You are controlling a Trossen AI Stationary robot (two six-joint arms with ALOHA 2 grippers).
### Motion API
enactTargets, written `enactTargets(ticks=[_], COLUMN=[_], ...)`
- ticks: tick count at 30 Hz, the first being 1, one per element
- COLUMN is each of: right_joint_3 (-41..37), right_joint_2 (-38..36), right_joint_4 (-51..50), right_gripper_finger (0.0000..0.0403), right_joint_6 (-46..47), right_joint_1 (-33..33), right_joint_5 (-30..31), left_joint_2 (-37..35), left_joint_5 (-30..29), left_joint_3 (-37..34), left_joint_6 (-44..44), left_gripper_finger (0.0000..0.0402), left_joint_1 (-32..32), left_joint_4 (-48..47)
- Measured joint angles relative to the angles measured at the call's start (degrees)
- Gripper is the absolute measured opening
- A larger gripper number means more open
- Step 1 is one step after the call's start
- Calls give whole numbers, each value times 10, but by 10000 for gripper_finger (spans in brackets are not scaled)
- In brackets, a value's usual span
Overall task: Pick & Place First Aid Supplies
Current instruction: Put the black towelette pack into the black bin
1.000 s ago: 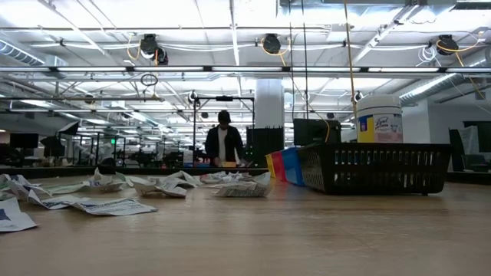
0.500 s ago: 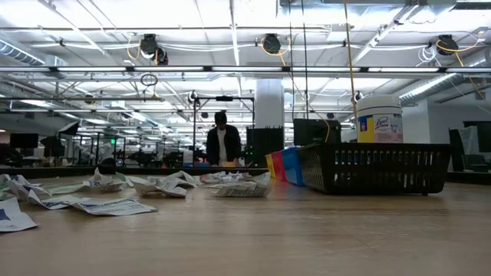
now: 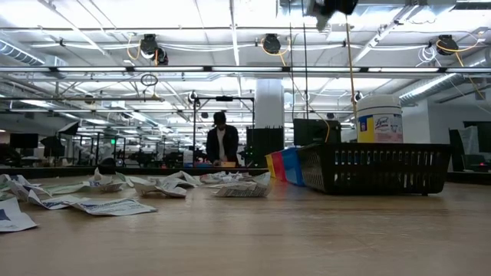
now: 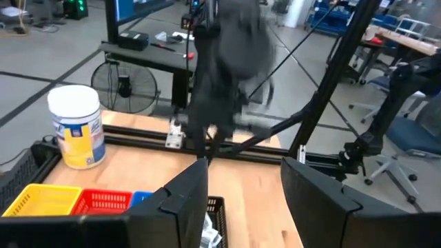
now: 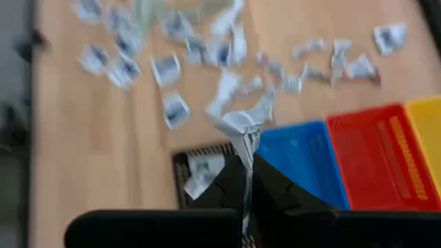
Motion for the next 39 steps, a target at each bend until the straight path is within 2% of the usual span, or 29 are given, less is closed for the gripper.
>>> enactTargets(ticks=[7,14,19,25,29,31,36,39], right_joint_3=[-132,-272,-359,-401,-392,-389,-389,-389], right_joint_2=[0,0,1,1,1,1,-14,-43], right_joint_4=[83,239,345,386,387,389,383,434], right_gripper_finger=[0,0,1,9,56,94,199,242], right_joint_6=[10,9,9,-7,-5,-5,-6,-4], right_joint_1=[28,46,56,55,56,56,54,46], right_joint_5=[14,12,-18,-14,-36,-60,-61,-60], left_joint_2=[0,0,0,0,0,0,0,0], left_joint_5=[0,0,0,0,0,0,0,-1], left_joint_3=[0,0,0,0,0,0,0,0], left_joint_6=[3,4,4,-3,-3,-3,-3,-2], left_gripper_finger=[189,189,189,189,189,189,189,189], left_joint_1=[0,0,0,0,0,0,0,0], left_joint_4=[0,-5,-13,-18,-19,-19,-19,-20])
